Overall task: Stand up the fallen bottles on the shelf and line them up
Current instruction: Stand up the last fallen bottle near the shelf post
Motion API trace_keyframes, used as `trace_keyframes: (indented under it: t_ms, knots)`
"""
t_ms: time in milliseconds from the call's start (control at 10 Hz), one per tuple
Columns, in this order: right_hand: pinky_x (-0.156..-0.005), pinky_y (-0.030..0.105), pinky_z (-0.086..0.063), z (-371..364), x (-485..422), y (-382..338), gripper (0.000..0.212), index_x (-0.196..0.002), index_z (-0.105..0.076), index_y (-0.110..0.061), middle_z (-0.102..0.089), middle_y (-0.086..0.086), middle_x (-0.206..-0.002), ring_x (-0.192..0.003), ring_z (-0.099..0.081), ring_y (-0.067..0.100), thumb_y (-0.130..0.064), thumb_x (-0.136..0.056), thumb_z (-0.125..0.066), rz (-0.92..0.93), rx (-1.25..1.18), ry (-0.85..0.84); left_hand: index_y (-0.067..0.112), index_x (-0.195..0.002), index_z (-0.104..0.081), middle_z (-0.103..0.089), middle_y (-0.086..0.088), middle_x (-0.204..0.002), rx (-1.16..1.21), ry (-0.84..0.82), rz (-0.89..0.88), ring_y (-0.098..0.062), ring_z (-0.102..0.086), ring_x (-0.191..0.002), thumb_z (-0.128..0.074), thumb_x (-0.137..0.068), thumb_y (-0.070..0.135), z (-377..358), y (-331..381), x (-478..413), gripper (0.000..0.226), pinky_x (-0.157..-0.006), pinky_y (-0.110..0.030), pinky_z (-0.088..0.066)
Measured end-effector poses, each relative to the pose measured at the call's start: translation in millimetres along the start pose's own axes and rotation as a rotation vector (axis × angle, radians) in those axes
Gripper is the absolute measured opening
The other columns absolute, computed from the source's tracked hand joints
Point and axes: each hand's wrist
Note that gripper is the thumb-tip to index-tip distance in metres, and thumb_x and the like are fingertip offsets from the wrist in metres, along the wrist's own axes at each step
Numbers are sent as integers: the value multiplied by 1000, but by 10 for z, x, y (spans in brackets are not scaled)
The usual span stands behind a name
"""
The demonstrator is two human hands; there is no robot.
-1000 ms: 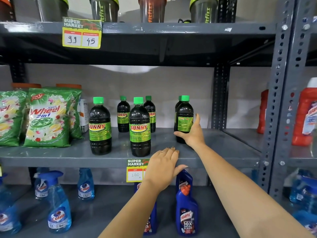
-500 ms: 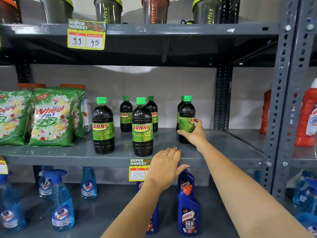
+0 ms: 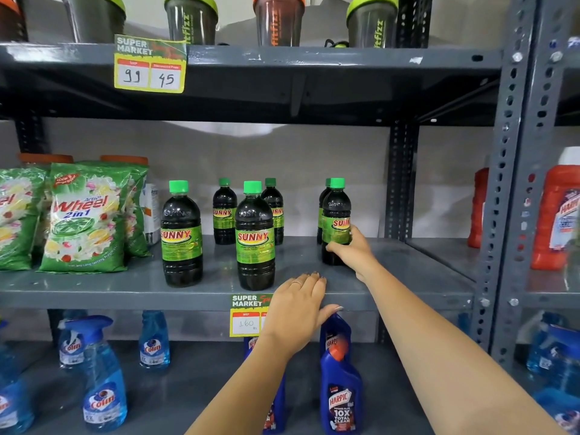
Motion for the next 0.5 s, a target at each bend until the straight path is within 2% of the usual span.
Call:
trace_keyframes:
  t_ms: [200,300,500]
  knots:
    - [-84,30,-43,-34,43,-17,81,-131,-40,-20,-57,5,-127,-110,-55,21,-31,-67,-88,41,105,71,11,-117,-65,-69,-6,-117,8,-9,5,-22,-66,-106,-27,-94,60,12,5,2,65,-87,-34,-53]
    - [-86,31,-43,-36,31,-18,88,-135,-39,-18,-55,6,-131,-117,-54,24,-36,-65,-89,33,140,90,11,-116,-65,-70,-7,-117,20,-13,5,-22,-66,-106,-28,-94,60,15,1,-3,65,-87,-34,-54]
    - [-89,34,-44,-33,41,-27,88,-132,-42,-17,-52,6,-129,-116,-52,24,-44,-62,-89,19,211,107,11,-116,-66,-70,-7,-116,22,-31,11,-21,-66,-105,-28,-94,60,35,6,-10,65,-86,-34,-54]
Point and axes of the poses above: each hand's wrist, its own x-axis away from the middle knuckle, its own z-axis out of the back of the hand, y = z × x
